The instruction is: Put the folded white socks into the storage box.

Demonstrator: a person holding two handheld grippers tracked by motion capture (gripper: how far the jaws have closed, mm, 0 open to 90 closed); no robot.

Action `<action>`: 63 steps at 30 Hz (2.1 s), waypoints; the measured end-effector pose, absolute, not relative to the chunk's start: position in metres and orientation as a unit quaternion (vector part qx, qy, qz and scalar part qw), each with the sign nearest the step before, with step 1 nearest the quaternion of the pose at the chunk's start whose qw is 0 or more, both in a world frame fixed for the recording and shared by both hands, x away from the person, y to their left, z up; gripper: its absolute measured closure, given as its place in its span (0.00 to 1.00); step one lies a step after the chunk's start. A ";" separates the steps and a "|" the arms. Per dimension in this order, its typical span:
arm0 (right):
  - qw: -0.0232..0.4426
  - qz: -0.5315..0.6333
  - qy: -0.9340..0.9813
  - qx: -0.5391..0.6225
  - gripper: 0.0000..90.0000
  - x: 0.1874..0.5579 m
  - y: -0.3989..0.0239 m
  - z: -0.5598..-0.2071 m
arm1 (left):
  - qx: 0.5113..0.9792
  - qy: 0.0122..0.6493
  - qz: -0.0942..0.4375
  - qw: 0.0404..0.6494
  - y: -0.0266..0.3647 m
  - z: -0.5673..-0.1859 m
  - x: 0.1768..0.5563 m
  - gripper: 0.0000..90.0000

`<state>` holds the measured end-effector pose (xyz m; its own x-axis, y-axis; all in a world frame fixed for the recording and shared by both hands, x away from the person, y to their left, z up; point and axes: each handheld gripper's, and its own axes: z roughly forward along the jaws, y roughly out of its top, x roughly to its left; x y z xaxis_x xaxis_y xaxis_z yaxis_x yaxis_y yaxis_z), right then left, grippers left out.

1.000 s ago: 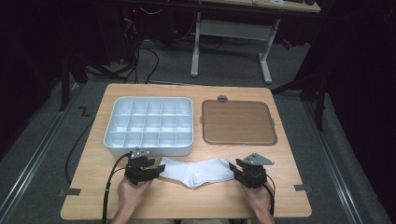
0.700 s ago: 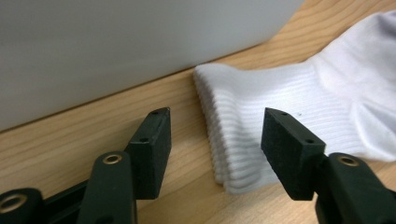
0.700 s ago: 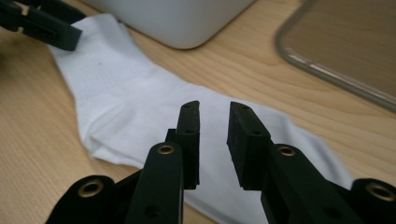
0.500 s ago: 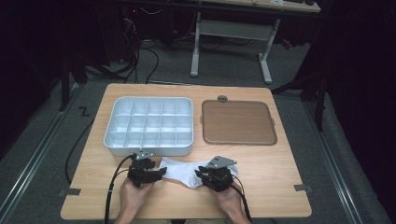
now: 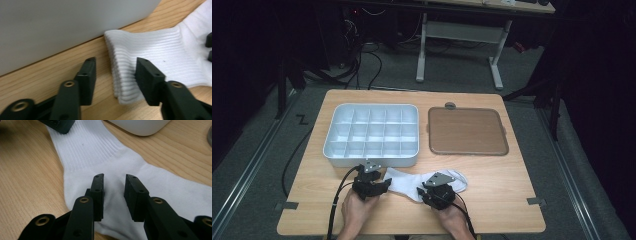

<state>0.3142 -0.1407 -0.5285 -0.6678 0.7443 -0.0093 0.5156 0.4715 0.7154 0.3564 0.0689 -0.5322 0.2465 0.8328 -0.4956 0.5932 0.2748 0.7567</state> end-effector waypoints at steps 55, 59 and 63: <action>0.139 0.367 0.845 0.363 0.78 0.317 -0.108 -0.530 | 0.543 0.563 -0.001 0.624 0.096 -0.469 0.346 0.92; 0.133 0.370 0.846 0.361 0.77 0.316 -0.103 -0.530 | 0.543 0.554 -0.005 0.631 0.095 -0.465 0.345 0.92; 0.122 0.372 0.849 0.355 0.77 0.316 -0.093 -0.530 | 0.540 0.554 -0.013 0.634 0.095 -0.463 0.344 0.92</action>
<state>0.3158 -0.0926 -0.5300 -0.7186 0.6931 0.0564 0.5112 0.4716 0.7185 0.3442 0.0953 -0.4633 0.3868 0.5821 -0.7153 0.6143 0.4159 0.6706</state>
